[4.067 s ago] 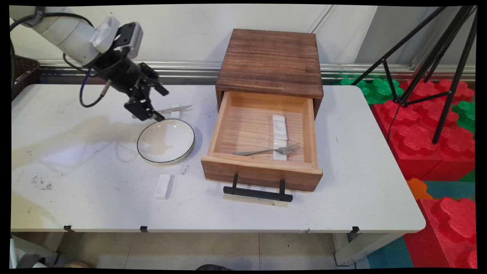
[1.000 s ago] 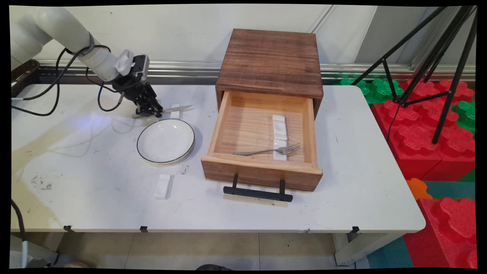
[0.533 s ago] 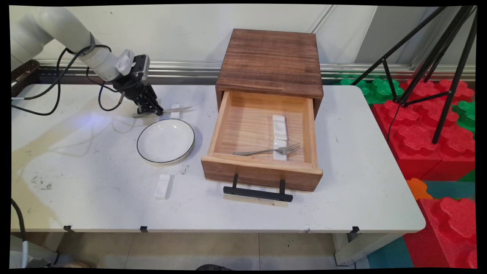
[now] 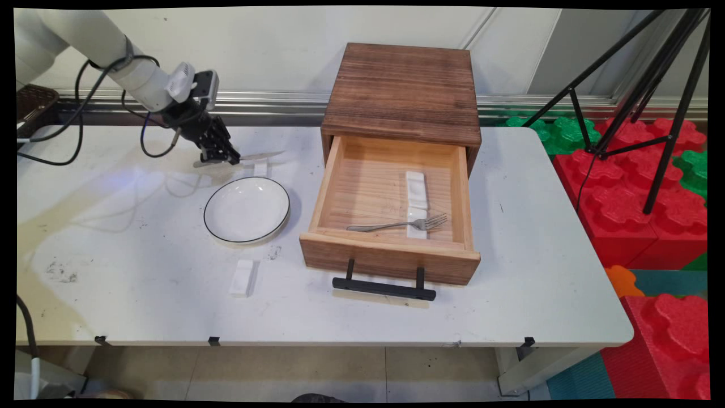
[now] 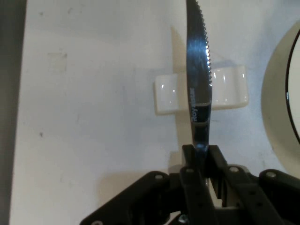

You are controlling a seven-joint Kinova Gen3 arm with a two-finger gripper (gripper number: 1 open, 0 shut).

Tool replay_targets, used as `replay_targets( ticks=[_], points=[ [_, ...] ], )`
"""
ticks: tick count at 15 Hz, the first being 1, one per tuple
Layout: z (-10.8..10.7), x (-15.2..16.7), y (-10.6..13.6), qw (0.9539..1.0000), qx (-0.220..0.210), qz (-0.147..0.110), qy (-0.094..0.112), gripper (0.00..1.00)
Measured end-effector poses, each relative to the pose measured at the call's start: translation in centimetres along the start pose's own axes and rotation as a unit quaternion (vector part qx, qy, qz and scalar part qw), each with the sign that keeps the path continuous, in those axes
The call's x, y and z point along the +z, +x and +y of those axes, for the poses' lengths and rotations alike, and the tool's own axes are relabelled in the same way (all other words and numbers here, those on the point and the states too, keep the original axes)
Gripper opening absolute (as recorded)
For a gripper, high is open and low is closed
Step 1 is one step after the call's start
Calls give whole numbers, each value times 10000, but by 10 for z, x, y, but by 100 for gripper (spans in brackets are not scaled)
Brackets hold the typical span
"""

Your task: Place the picked object into the drawer

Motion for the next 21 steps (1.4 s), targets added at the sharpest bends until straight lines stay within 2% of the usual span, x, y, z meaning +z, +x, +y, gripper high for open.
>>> replay_targets(
  ticks=[8,12,21],
  points=[
    [10,-51,28,9999,73,106,63,0],
    [23,-80,59,9994,151,312,23,0],
    [50,-109,126,9973,206,701,-116,0]
  ],
)
